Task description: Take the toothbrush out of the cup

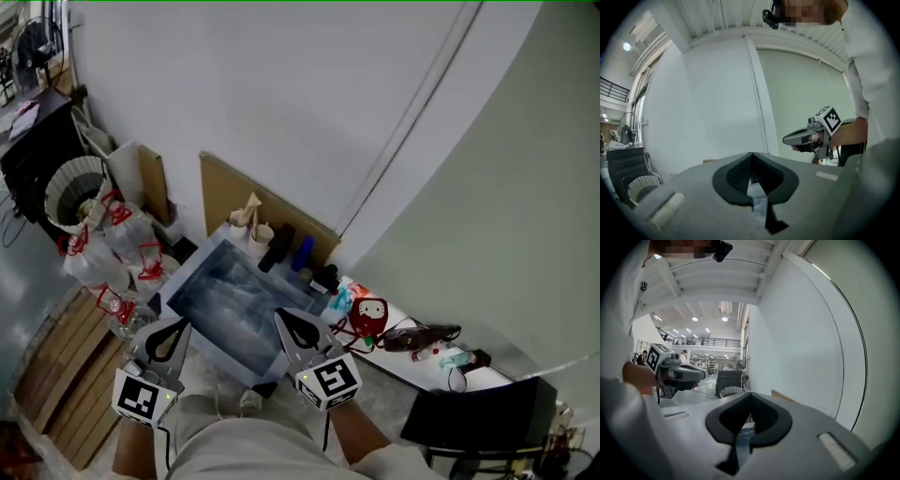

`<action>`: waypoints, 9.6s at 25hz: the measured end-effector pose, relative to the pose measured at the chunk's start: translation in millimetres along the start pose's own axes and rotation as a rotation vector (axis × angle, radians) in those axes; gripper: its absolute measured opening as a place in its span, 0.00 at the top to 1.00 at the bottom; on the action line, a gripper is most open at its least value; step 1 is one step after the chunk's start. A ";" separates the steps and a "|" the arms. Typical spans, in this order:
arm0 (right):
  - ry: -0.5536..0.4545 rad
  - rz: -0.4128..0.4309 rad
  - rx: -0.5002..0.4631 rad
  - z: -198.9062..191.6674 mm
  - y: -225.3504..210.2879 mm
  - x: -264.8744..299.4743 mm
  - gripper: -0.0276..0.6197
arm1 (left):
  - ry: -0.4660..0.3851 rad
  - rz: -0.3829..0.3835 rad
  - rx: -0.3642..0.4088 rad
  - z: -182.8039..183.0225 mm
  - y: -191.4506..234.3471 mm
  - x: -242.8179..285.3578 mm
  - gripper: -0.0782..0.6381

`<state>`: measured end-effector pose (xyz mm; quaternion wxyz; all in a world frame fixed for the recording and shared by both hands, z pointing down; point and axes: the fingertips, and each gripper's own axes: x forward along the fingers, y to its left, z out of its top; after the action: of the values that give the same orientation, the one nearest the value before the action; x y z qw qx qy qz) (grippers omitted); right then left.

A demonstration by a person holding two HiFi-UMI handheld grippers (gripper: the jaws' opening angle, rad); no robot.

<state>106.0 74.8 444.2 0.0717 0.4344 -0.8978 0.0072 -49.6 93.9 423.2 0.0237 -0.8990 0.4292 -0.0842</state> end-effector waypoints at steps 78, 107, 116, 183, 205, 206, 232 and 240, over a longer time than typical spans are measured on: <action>0.094 -0.289 -0.054 12.9 -75.9 120.2 0.95 | 0.154 -0.315 -0.009 -101.9 135.7 273.7 0.62; 0.150 -0.493 -0.020 15.2 -98.4 72.5 0.95 | 0.339 -0.351 0.011 -201.7 141.4 383.4 0.64; 0.202 -0.563 -0.020 5.4 -106.0 51.7 0.95 | 0.383 -0.356 0.013 -222.0 144.3 406.9 0.64; 0.282 -0.712 0.050 -16.6 -109.6 -14.1 0.95 | 0.391 -0.302 0.059 -239.2 149.3 444.9 0.85; 0.183 -0.608 0.028 -5.9 -98.5 -5.9 0.95 | 0.262 -0.269 0.063 -155.0 149.7 398.0 0.85; 0.182 -0.603 0.025 -6.0 -98.1 -6.0 0.95 | 0.257 -0.265 0.065 -151.3 150.6 394.6 0.85; 0.087 -0.435 0.015 0.5 -95.2 37.8 0.95 | 0.130 -0.237 0.096 -67.1 143.2 312.4 0.85; 0.070 -0.388 0.007 4.9 -93.0 56.2 0.95 | 0.088 -0.219 0.121 -41.3 146.8 285.7 0.85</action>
<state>143.6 -27.3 442.4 0.1015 0.5989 -0.7943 0.0113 6.9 -219.1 484.4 0.0496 -0.9328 0.3232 -0.1515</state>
